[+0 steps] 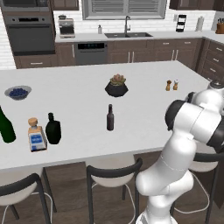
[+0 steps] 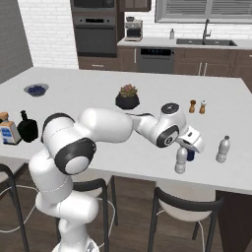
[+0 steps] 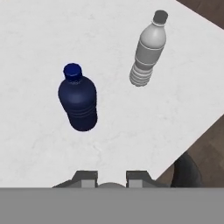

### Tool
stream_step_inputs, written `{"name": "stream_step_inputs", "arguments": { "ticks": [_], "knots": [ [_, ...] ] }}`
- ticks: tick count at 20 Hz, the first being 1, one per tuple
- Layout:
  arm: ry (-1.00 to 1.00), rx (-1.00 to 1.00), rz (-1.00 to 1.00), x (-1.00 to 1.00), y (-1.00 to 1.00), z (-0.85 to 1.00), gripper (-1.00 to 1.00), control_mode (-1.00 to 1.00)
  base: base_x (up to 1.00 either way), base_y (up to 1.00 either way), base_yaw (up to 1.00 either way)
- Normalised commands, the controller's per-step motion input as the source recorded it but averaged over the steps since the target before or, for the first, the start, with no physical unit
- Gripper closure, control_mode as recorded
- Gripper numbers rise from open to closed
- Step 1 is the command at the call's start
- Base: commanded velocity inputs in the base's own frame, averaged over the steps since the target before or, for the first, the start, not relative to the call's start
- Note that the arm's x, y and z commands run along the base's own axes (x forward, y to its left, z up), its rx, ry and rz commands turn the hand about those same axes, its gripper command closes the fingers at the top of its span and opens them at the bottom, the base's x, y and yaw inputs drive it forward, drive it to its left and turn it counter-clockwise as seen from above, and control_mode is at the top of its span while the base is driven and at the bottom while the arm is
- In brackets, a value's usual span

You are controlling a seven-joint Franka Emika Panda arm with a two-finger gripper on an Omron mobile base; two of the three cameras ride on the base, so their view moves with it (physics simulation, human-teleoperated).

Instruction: Move the plastic bottles in the middle to the plastics group, and the glass bottles in the middle to the glass group.

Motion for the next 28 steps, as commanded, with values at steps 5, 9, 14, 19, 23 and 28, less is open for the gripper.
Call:
{"name": "stream_step_inputs", "arguments": {
  "ticks": [5, 9, 14, 19, 23, 28],
  "knots": [
    [0.00, 0.02, 0.00, 0.22, -0.09, 0.00, 1.00, -1.00, 0.00, 0.00, 0.00],
    [0.00, 0.02, 0.00, 0.20, -0.10, 0.00, 1.00, -1.00, 0.00, 0.00, 0.00],
    [0.00, 0.00, 0.00, 0.12, -0.05, -0.05, 1.00, -1.00, 0.00, 0.00, 0.00],
    [0.00, 0.00, 0.00, 0.09, 0.00, -0.20, 1.00, -1.00, 0.00, 0.00, 0.00],
    [0.00, 0.00, 0.00, 0.05, 0.00, -0.23, 1.00, -1.00, 0.00, 0.00, 0.00],
    [0.00, 0.00, 0.00, 0.09, 0.00, -0.13, 1.00, -1.00, 0.00, 0.00, 0.00]
  ]
}}
